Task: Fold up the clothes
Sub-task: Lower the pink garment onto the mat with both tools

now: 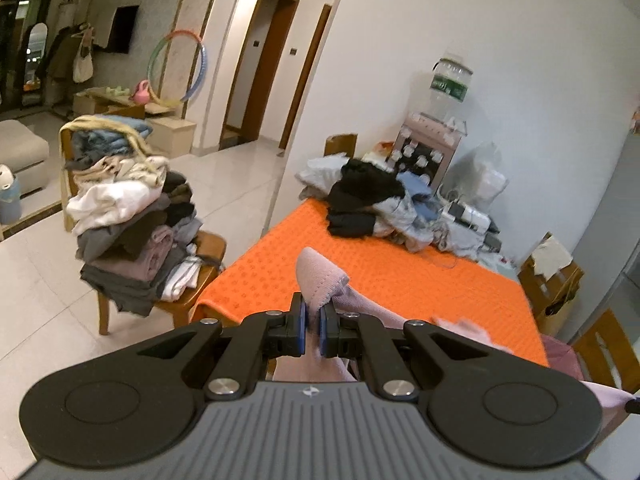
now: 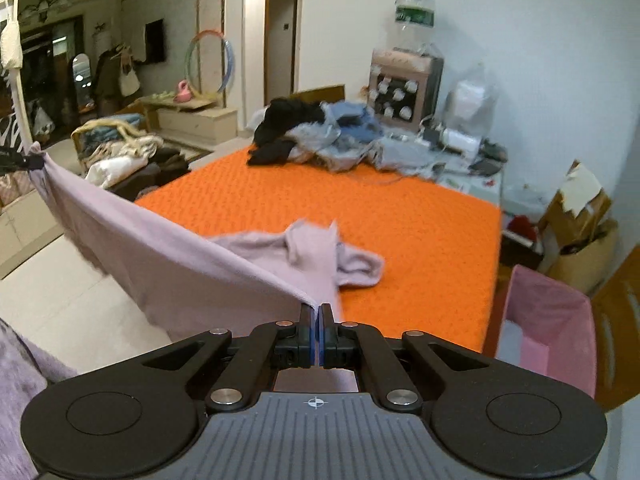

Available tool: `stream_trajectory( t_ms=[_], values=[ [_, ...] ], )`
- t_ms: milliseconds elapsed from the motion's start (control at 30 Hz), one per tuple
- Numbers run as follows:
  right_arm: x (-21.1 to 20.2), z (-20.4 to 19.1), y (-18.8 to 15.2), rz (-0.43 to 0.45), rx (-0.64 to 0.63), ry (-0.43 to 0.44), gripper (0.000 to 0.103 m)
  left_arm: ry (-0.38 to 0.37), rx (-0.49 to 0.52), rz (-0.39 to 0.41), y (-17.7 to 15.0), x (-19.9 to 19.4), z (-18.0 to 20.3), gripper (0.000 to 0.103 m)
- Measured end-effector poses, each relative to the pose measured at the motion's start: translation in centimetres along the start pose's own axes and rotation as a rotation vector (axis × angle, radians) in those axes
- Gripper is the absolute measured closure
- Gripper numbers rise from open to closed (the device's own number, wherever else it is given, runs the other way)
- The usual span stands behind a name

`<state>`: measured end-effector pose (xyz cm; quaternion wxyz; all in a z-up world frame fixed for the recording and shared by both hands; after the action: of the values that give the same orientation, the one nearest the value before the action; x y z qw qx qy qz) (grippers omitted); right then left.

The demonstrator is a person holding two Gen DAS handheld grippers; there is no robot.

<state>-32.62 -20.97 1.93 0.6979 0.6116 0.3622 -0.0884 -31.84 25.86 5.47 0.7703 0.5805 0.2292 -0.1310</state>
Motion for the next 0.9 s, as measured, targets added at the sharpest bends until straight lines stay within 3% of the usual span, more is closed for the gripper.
stream_trajectory(
  t_ms=[167,367,633,900],
  values=[
    [1.6,1.8,5.1,0.061,-0.011,-0.084,0.099,-0.033,-0.002,0.028,2.9,3.6,1.5,0.096],
    [9.3,5.4,10.5,0.066,-0.024,-0.165,0.099,-0.047,0.005,0.025,6.7,12.1,3.2,0.096],
    [22.5,10.8,15.4,-0.03,0.002,-0.199,0.099,-0.048,0.039,-0.066,11.3,28.1,4.5,0.096],
    [35.3,15.7,17.9,-0.143,0.024,-0.235,0.099,-0.025,0.093,-0.202,12.2,43.7,6.2,0.096]
  ],
)
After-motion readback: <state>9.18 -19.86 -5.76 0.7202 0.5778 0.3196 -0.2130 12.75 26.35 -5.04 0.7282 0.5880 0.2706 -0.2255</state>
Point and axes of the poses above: each gripper's, at about its wrist camera, not at the fingertips, and x roughly the way its jaws point, z to its right, y to its top, the point moved 8 cm from there along x, roughly the way its jaws point, and after that the axes turned 6 degrees about y, right-handed, at the moved point
